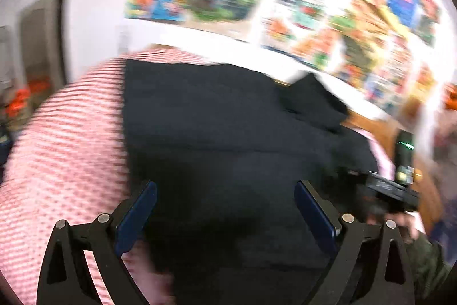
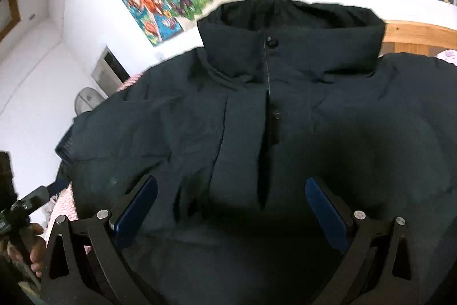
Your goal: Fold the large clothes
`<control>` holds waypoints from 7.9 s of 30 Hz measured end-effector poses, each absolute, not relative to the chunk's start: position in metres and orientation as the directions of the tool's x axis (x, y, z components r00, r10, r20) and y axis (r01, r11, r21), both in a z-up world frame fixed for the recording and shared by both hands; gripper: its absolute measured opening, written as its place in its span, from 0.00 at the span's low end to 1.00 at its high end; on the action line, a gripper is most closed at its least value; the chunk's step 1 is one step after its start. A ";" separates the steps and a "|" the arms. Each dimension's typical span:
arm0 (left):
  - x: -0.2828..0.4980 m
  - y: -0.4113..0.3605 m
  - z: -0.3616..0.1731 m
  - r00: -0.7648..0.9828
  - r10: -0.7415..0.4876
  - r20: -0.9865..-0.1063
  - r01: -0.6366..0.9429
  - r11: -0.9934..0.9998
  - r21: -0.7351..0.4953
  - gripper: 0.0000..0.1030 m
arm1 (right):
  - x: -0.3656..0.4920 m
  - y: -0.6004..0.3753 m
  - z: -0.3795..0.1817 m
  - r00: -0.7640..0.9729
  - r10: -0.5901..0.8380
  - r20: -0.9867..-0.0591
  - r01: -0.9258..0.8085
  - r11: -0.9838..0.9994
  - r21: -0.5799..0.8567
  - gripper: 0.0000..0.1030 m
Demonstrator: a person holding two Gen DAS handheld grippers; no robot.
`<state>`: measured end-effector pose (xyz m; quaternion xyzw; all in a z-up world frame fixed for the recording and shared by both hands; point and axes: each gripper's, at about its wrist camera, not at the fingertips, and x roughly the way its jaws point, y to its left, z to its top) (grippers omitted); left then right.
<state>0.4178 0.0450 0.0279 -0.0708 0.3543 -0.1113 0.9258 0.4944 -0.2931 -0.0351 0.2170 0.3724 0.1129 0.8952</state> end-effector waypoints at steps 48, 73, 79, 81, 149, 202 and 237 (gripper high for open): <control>0.473 -0.079 -0.018 0.653 -0.227 -0.722 0.421 0.902 0.098 0.94 | 0.422 -0.379 -0.008 0.643 -0.059 -0.764 0.124 0.992 0.028 0.42; 0.488 -0.100 0.007 0.699 -0.322 -0.639 0.527 0.835 0.157 0.99 | 0.440 -0.411 -0.007 0.683 0.084 -0.725 0.109 0.971 0.215 0.64; 0.528 -0.132 0.045 0.732 -0.374 -0.569 0.535 0.833 0.142 0.99 | 0.485 -0.441 0.022 0.736 0.115 -0.668 0.181 0.916 0.357 0.65; 0.540 -0.147 0.052 0.734 -0.373 -0.567 0.544 0.823 0.162 0.99 | 0.509 -0.444 0.030 0.734 0.082 -0.674 0.189 0.929 0.319 0.65; 0.452 -0.122 0.018 0.471 -0.568 -0.675 0.819 0.566 0.095 0.07 | 0.437 -0.422 0.057 0.768 0.328 -0.550 -0.149 0.927 0.345 0.22; 0.527 -0.166 -0.021 0.489 -0.513 -0.706 0.651 0.753 -0.097 0.62 | 0.468 -0.382 -0.021 0.766 0.043 -0.641 0.075 0.985 0.155 0.44; 0.334 -0.084 0.084 0.774 -0.467 -0.428 0.506 0.862 -0.025 1.00 | 0.270 -0.347 0.110 0.878 -0.102 -0.467 0.108 0.994 -0.014 0.98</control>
